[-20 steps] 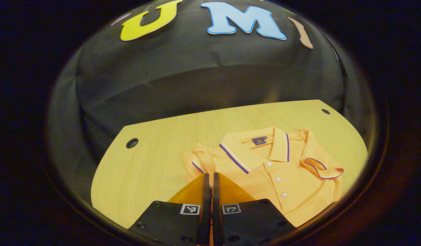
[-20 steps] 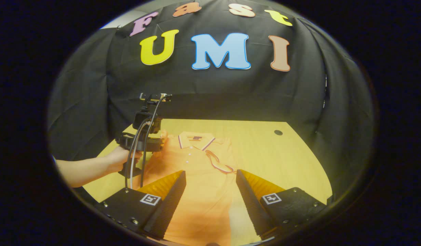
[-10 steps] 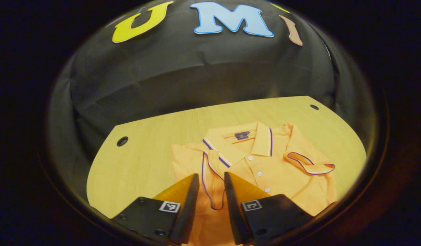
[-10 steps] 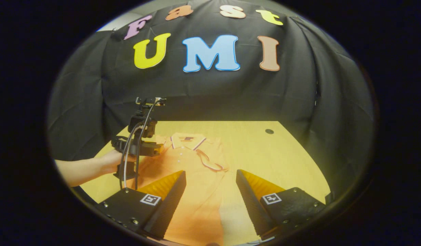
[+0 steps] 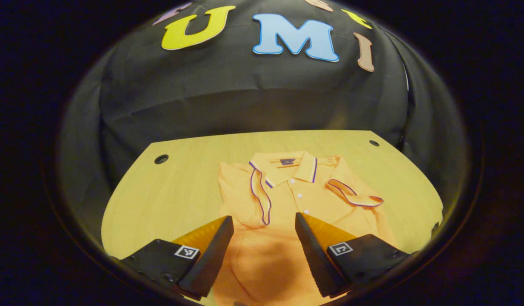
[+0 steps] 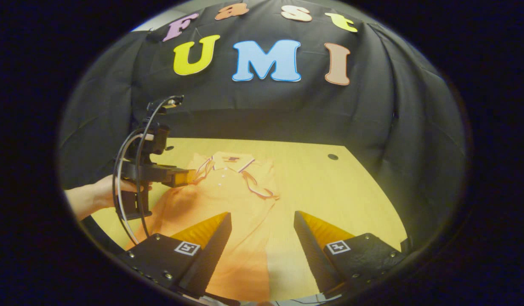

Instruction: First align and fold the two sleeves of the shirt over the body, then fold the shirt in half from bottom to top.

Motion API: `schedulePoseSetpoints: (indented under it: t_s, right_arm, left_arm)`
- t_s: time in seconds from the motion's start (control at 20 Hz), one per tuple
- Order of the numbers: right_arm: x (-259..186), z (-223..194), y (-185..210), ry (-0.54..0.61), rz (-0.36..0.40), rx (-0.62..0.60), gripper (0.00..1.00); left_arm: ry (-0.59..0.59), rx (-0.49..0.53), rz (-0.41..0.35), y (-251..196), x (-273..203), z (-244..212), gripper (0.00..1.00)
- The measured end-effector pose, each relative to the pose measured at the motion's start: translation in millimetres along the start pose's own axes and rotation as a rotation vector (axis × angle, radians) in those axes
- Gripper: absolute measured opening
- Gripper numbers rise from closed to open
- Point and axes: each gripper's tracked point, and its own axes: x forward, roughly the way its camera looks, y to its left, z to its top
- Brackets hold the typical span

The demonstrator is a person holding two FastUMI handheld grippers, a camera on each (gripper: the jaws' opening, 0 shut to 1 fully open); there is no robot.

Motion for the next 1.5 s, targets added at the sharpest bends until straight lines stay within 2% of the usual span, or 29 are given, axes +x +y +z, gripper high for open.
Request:
schedulePoseSetpoints:
  t_s: [0.2,0.25,0.45,0.65,0.9,0.95,1.1,1.5]
  right_arm:
    - [-6.0,-37.1,8.1,0.056,0.031,0.034,0.92]
    - [-8.9,-44.9,10.6,0.066,0.037,0.038,0.92]
    - [-13.6,-77.7,9.8,0.106,0.036,0.026,0.92]
    - [-14.4,-104.2,10.2,0.148,0.041,0.016,0.92]
    - [-17.0,-125.5,10.3,0.181,0.042,0.018,0.92]
    - [-16.7,-129.8,9.0,0.187,0.038,0.019,0.92]
    - [-19.2,-138.7,7.3,0.203,0.029,0.047,0.92]
    - [-24.2,-159.0,17.3,0.236,0.027,0.042,0.92]
  left_arm:
    - [0.019,0.005,-0.008,-0.6,-45.7,-40.7,0.97]
    - [0.027,0.0,-0.01,-1.4,-55.2,-50.3,0.95]
    - [0.051,-0.015,-0.006,1.6,-93.4,-87.1,0.97]
    - [0.086,-0.064,0.006,12.2,-133.0,-124.1,0.97]
    - [0.105,-0.024,-0.017,23.9,-174.9,-166.4,0.98]
    - [0.112,-0.014,-0.024,25.6,-181.7,-176.1,0.95]
    - [0.122,0.004,-0.015,32.0,-199.4,-197.4,0.96]
    - [0.144,-0.076,-0.037,23.5,-222.2,-232.2,0.96]
